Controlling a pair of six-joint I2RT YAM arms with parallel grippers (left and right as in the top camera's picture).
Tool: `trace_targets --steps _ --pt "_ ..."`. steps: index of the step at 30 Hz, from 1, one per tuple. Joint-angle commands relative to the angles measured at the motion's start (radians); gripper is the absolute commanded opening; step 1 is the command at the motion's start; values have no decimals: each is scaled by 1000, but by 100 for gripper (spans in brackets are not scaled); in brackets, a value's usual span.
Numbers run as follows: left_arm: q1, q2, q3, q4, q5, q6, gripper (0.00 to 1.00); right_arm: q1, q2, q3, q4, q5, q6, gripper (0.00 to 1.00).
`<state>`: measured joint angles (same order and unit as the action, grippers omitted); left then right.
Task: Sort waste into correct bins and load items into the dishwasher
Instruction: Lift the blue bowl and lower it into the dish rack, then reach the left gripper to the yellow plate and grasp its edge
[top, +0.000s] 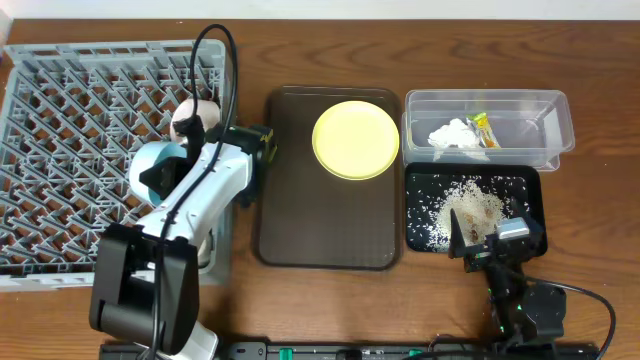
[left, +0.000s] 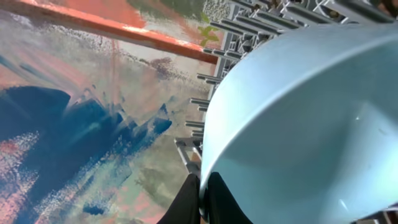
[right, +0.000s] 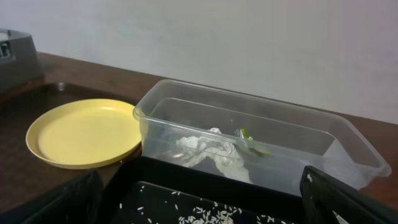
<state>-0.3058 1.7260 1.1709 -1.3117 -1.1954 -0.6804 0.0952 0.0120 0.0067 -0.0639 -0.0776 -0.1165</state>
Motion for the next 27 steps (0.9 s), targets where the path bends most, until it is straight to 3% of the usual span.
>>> trace_targets --steps 1,13,15,17,23,27 --pt "-21 -2 -15 0 36 -9 6 -2 -6 -1 -4 -2 11 99" --pt "-80 -2 -9 -31 77 -10 7 -2 -6 -1 -4 -2 11 99" --pt "-80 -2 2 -46 135 -10 15 -2 -6 -1 -4 -2 11 99" --pt "-80 -3 22 -73 196 -10 17 -2 -6 -1 -4 -2 11 99" --pt "-112 -26 129 -147 382 -10 47 -2 -6 -1 -4 -2 11 99" --pt "-157 -60 227 -138 650 -9 50 -2 -6 -1 -4 -2 11 99"
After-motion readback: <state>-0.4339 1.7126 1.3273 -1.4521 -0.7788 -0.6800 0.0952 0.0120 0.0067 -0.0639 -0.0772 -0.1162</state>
